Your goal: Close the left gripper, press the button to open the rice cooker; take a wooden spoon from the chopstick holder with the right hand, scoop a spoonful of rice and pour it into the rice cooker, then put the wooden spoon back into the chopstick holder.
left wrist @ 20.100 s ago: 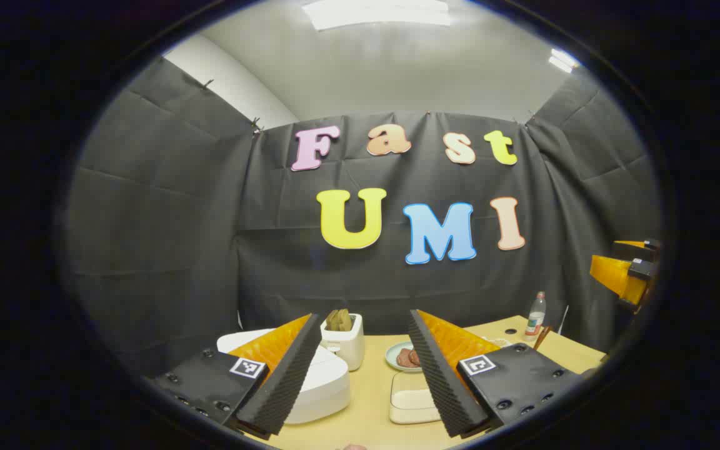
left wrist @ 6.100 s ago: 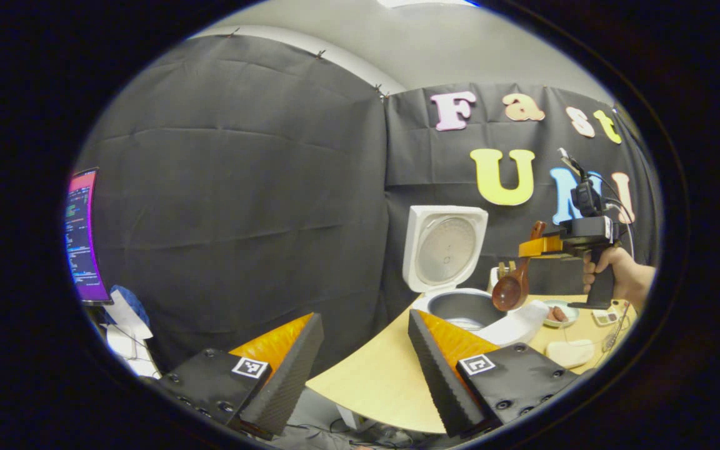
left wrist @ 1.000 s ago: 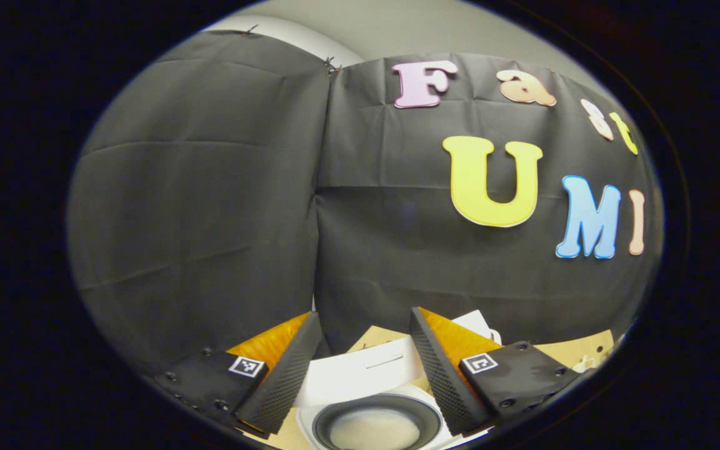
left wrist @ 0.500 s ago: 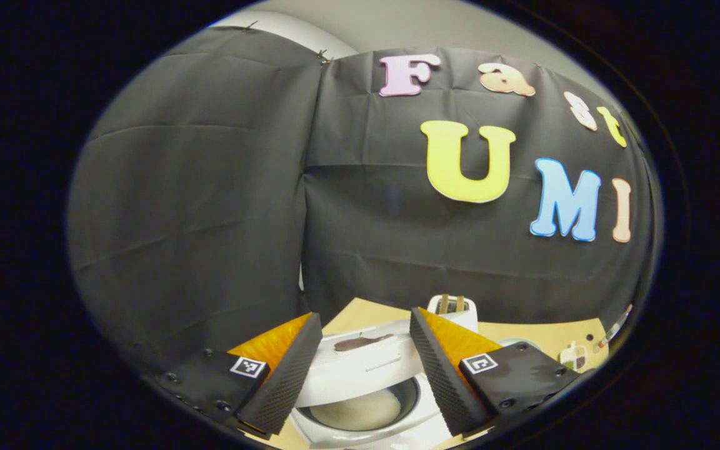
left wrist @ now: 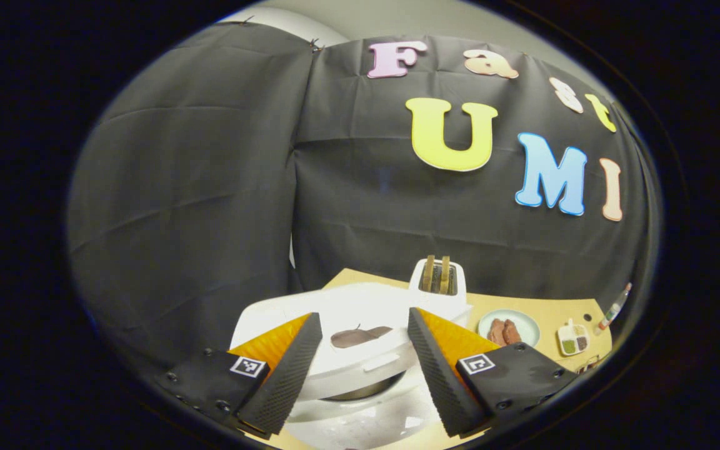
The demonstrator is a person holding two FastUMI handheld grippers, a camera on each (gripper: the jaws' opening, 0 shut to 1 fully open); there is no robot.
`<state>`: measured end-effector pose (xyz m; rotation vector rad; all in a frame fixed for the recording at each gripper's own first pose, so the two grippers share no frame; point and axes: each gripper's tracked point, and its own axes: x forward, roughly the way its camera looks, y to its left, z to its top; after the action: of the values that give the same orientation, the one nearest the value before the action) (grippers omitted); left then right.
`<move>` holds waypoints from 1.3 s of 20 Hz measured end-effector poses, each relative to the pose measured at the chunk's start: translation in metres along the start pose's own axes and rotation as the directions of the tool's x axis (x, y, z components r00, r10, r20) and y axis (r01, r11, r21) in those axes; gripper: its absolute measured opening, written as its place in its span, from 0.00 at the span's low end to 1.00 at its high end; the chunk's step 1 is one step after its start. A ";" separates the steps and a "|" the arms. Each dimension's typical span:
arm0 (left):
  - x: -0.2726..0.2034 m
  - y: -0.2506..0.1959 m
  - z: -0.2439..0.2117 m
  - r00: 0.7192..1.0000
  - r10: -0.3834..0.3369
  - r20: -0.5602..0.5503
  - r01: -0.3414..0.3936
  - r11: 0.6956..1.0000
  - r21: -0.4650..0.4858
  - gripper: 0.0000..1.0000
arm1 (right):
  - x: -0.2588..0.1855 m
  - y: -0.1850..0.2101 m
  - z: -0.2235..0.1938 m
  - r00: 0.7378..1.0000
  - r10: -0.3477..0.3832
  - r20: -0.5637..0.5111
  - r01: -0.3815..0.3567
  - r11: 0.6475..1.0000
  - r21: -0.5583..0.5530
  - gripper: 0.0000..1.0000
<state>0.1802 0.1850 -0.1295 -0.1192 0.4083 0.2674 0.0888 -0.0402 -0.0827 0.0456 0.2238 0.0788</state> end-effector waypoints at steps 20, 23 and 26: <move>0.007 -0.009 -0.088 0.994 0.002 -0.111 0.007 0.996 0.088 1.00 | 0.009 0.022 -0.013 0.999 0.023 -0.043 -0.024 0.999 -0.032 0.98; 0.007 -0.008 -0.087 0.996 0.010 -0.092 -0.005 0.999 0.050 1.00 | 0.009 0.033 -0.015 0.998 0.037 -0.052 -0.039 0.999 -0.030 0.98; 0.004 -0.012 -0.081 0.999 -0.018 -0.042 0.021 0.998 0.064 0.97 | 0.009 0.045 -0.007 0.997 0.061 -0.037 -0.062 0.997 -0.035 0.98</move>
<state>0.1563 0.1610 -0.2045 -0.0656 0.4562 0.2323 0.0924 0.0058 -0.0887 0.0149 0.2570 0.1448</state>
